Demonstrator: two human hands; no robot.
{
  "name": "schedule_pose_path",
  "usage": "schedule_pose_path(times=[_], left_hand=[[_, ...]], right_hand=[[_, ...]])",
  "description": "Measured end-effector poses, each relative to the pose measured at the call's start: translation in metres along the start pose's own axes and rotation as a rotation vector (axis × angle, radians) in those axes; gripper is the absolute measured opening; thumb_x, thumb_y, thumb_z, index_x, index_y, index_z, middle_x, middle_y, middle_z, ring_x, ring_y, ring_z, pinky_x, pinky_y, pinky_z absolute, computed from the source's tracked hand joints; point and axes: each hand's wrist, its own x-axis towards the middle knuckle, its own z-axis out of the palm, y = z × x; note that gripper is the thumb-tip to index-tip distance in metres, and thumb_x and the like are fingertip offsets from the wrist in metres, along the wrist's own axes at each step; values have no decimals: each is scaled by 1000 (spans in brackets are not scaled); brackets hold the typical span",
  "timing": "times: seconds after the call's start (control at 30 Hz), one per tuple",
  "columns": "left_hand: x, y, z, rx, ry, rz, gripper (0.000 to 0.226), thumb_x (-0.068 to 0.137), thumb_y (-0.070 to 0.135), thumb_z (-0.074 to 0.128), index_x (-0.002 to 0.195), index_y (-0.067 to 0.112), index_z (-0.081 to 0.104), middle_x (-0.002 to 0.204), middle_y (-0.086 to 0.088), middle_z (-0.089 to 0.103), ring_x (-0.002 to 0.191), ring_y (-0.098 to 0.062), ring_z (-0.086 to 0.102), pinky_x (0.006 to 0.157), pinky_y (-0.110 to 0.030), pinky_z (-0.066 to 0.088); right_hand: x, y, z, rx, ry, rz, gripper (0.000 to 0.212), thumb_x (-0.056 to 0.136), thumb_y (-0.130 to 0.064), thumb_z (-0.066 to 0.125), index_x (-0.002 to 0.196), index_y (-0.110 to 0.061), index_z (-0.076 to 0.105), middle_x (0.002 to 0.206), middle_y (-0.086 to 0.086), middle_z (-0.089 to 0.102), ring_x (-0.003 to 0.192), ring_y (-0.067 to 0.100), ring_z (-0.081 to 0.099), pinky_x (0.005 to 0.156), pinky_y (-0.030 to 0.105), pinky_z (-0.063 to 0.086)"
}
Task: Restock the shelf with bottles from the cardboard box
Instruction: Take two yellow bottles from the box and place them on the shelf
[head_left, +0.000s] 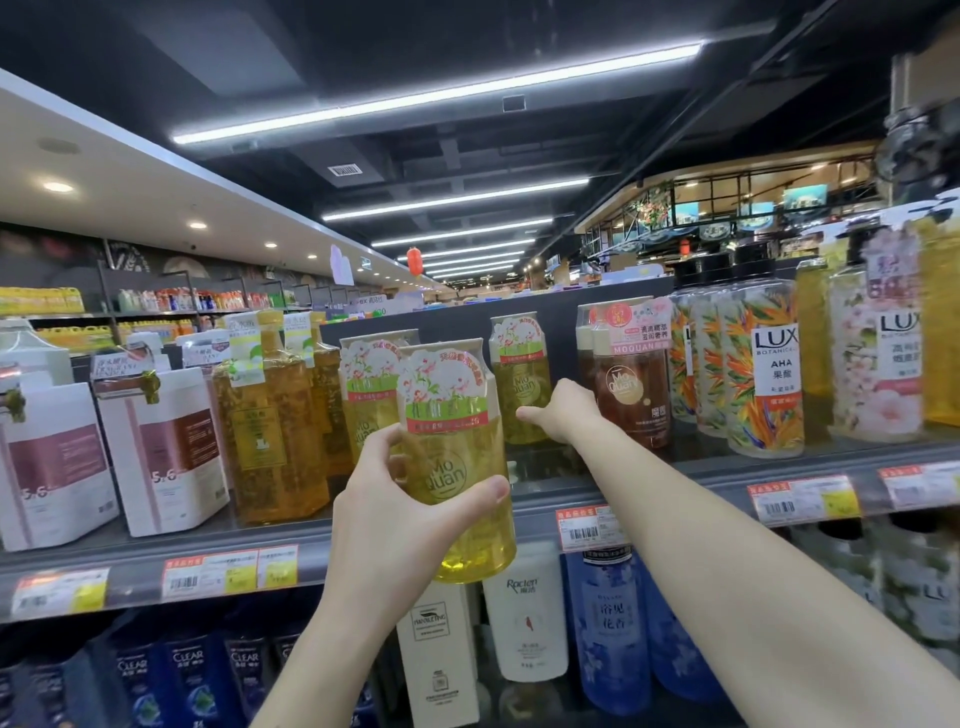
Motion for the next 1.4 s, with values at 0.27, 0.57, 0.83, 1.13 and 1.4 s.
schedule_pose_path(times=[0.27,0.57,0.83,1.13,1.4], left_hand=[[18,23,9,-34,9,28,97,57,58,93,140,32,48,107,30,55,96,18,46,79,-18,43],[55,35,71,-19,-26,-3,89,58,55,96,133,30,54,99,26,59,97,3,59,82,-19,48],[69,11,101,-63,-17,-75,97,58,54,96,139,24,54,122,9,64,108,-7,52,87,-26,41],[73,-1,83,-201,-297,-166,74,89,47,77,152,33,42,121,11,59,106,-3,56,55,-7,44],[80,-11,90,-90,-172,-138,64,84,40,85,137,24,54,109,10,66,97,-2,62,69,-20,51]], right_hand=[[-50,1,-45,148,18,-191,52,94,-26,76,141,-11,61,129,8,70,107,24,72,91,42,63],[-89,26,-70,666,-115,-255,32,99,-18,70,131,-14,71,122,4,76,112,18,74,97,39,61],[-90,47,-59,486,-165,-256,58,91,-18,78,145,-26,61,141,-5,67,129,14,63,110,43,52],[-86,36,-46,337,-21,-268,76,85,-28,85,153,-27,52,140,-1,68,128,17,63,104,42,56],[-73,34,-41,296,-19,-223,74,87,-29,84,153,-26,52,143,2,66,130,23,63,106,49,55]])
